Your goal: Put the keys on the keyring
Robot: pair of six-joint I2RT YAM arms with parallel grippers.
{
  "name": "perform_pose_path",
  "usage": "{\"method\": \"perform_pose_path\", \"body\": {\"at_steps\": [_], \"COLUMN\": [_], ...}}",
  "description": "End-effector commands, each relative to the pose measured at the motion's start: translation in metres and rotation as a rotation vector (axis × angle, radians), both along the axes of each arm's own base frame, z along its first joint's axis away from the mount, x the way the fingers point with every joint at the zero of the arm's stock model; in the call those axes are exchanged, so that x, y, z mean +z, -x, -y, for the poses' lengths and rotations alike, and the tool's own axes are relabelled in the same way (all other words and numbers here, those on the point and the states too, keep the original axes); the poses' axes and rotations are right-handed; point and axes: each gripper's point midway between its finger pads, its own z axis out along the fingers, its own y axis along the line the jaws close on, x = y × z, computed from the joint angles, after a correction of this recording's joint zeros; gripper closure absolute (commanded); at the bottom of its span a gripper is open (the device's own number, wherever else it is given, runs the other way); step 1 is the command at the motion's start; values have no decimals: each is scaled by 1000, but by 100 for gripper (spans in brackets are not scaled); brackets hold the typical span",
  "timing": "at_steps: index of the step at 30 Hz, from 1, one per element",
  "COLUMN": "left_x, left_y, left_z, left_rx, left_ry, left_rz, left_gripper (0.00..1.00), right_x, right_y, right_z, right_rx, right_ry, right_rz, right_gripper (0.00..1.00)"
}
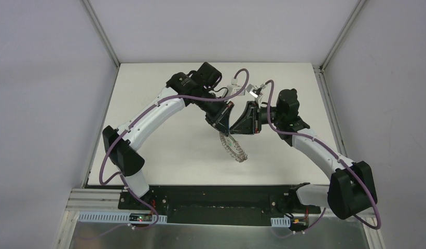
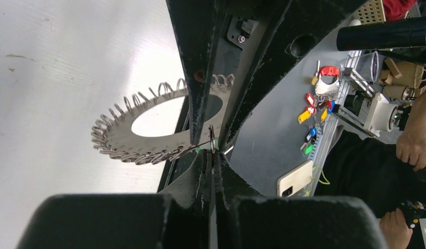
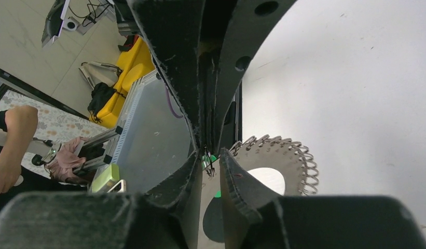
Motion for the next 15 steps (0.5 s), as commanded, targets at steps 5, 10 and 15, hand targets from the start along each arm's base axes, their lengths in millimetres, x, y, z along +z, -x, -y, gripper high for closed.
{"method": "perform_pose_path", "body": {"at_steps": [5, 10, 15], "left_x": [17, 15, 24], "left_y": [4, 1, -5], "left_z": [7, 4, 1], "left_rx": [-18, -11, -17], "left_ry": [55, 52, 105], "left_rz": [1, 2, 30], "left_gripper": [100, 100, 94], "right_x": [5, 7, 17], "right_y": [8, 8, 0], "right_z": [-2, -1, 0], "right_rx": [63, 58, 14], "right_ry": [-23, -26, -34], "right_rz": [41, 50, 63], "right_gripper": [92, 100, 100]}}
